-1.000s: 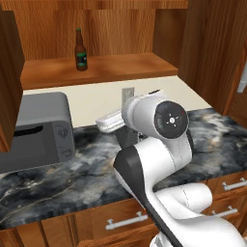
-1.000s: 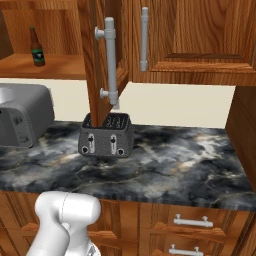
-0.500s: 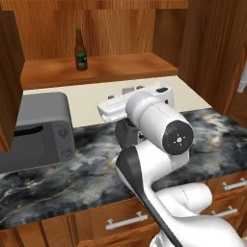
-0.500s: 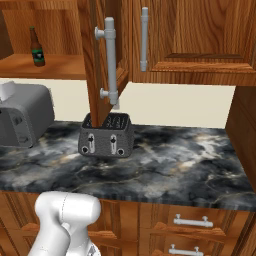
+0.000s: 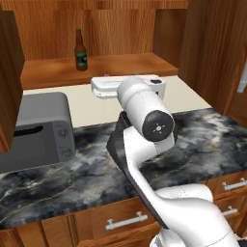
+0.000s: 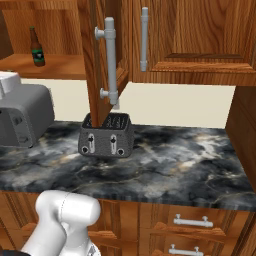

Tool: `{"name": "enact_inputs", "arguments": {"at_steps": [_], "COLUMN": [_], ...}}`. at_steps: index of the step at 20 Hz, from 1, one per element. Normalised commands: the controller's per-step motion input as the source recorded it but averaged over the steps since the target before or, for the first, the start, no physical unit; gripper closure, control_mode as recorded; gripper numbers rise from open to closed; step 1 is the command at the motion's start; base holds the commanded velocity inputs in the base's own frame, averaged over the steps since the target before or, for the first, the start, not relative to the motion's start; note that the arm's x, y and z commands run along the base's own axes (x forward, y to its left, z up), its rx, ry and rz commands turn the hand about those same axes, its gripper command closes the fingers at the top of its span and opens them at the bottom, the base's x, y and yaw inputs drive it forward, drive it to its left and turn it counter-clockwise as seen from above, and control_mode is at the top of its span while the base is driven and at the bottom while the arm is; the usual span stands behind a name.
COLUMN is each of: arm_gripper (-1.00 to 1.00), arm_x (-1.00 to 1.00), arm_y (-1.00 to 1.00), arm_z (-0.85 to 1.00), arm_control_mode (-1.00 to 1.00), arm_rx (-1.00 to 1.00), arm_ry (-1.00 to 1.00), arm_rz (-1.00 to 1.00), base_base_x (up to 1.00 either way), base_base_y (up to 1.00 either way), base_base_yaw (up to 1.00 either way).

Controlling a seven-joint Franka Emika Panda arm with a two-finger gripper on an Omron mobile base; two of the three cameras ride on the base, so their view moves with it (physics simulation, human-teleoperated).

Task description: Get the candle and the beer from the cabinet and move them to the dining counter.

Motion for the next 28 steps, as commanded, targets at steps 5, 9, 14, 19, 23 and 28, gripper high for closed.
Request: {"name": "enact_inputs", "arguments": {"at_steps": [5,9,14,19,23,28], "arm_gripper": [-1.0,-1.0,-1.0,-1.0,-1.0,-1.0], "arm_x": [0.48,0.46,0.42,0.33,0.32,0.4], "arm_y": [-0.01,-0.01,0.0,0.0,0.1,0.25], "arm_z": [0.09,0.0,0.0,0.0,0.0,0.0], "arm_control_mode": [-1.0,-1.0,-1.0,-1.0,-1.0,-1.0], "arm_rx": [0.09,0.01,0.0,0.0,-0.01,-0.03], "arm_ry": [0.05,0.07,0.05,0.05,0.05,0.08], "arm_rz": [0.0,0.01,0.02,0.0,0.0,0.0], "base_base_x": [0.0,0.0,0.0,0.0,0.0,0.0], "base_base_y": [0.0,0.0,0.0,0.0,0.0,0.0], "base_base_yaw": [0.0,0.0,0.0,0.0,0.0,0.0]}}
